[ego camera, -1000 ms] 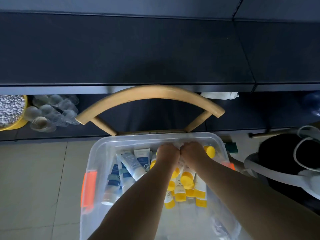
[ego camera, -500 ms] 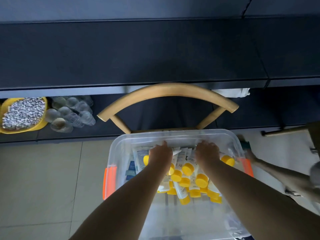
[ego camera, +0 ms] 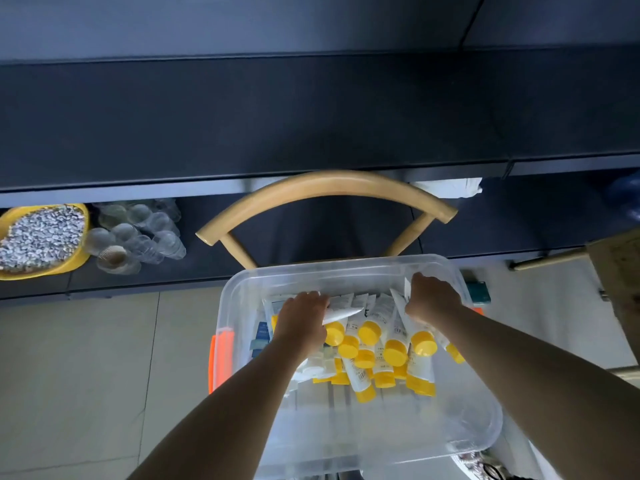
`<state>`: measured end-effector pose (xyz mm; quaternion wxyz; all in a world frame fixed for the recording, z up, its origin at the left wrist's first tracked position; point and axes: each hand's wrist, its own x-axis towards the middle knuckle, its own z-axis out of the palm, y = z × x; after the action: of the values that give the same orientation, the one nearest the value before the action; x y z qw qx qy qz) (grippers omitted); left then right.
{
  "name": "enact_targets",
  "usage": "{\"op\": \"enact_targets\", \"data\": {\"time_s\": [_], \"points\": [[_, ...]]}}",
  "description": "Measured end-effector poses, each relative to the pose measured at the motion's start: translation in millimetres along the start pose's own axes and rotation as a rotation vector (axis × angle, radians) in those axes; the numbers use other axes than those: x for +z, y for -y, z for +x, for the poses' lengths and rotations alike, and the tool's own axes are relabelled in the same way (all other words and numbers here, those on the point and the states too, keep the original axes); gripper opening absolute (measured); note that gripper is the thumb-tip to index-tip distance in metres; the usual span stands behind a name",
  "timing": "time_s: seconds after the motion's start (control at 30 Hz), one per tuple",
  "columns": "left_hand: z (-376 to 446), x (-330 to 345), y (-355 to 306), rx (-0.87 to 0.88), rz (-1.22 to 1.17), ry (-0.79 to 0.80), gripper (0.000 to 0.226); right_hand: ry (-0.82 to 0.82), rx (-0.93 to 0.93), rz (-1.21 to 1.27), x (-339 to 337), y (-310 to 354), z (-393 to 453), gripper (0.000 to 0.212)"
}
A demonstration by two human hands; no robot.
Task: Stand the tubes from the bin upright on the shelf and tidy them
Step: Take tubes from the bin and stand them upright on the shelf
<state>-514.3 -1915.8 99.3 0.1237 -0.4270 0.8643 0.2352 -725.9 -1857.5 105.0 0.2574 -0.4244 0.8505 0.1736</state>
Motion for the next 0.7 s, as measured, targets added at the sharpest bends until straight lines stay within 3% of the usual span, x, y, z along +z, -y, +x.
{"op": "enact_targets", "data": {"time_s": [0.17, 0.37, 0.5, 0.7], "points": [[-11, -17, 5, -0.109, -0.306, -0.071, 0.031, 0.003, 0.051, 0.307, -12, -5, -9, 0.045], [-17, -29, 14, -0.099, -0.438, -0.091, 0.033, 0.027, 0.000, 0.383, -21, -10, -20, 0.035], [-24, -38, 20, -0.121, -0.518, -0.100, 0.041, 0.030, -0.019, 0.465, -37, -17, -33, 0.047], [-37, -57, 15, -0.218, -0.676, -0.105, 0.042, 0.023, -0.057, 0.648, -55, -31, -65, 0.041]]}}
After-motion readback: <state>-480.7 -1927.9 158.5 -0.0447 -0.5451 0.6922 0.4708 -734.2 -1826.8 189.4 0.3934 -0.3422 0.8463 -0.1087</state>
